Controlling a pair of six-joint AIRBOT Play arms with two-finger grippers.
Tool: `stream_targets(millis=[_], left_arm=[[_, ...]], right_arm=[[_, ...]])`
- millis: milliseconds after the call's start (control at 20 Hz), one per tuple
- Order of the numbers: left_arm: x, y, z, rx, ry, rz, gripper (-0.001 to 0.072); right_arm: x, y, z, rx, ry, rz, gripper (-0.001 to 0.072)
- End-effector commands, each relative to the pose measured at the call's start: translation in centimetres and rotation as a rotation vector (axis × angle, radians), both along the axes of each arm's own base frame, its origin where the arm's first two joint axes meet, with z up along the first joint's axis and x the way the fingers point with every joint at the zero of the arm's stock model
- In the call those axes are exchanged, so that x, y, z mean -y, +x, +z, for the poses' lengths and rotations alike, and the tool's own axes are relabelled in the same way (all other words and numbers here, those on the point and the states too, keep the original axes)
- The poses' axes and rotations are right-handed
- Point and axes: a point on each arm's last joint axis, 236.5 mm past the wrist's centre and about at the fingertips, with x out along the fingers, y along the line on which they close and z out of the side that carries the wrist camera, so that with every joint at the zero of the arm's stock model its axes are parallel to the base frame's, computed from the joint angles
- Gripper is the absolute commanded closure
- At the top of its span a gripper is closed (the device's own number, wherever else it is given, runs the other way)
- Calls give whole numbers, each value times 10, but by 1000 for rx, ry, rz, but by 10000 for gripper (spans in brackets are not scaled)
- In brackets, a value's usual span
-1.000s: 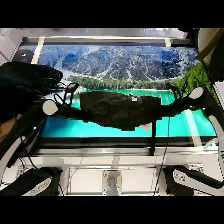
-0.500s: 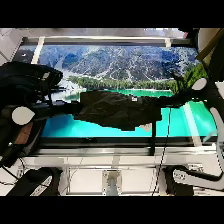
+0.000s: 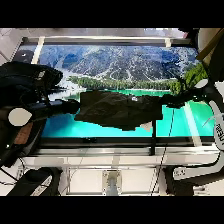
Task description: Fold the clothes and pants, and hang the long-sleeved shirts on hangers.
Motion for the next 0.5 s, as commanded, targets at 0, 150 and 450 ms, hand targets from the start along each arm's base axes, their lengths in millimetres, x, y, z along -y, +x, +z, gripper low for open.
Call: stream_targets(millis=[0,150,450], left_arm=[[0,0,0,-13,-20,24,268],[0,0,0,-20,-28,33,267],[0,0,0,-32,-42,50,268]], right_arm=[[-10,-3,0,-36,224,-21,31],[-19,1,-2,3,280,26,31],[5,1,-22,13,154,41,32]])
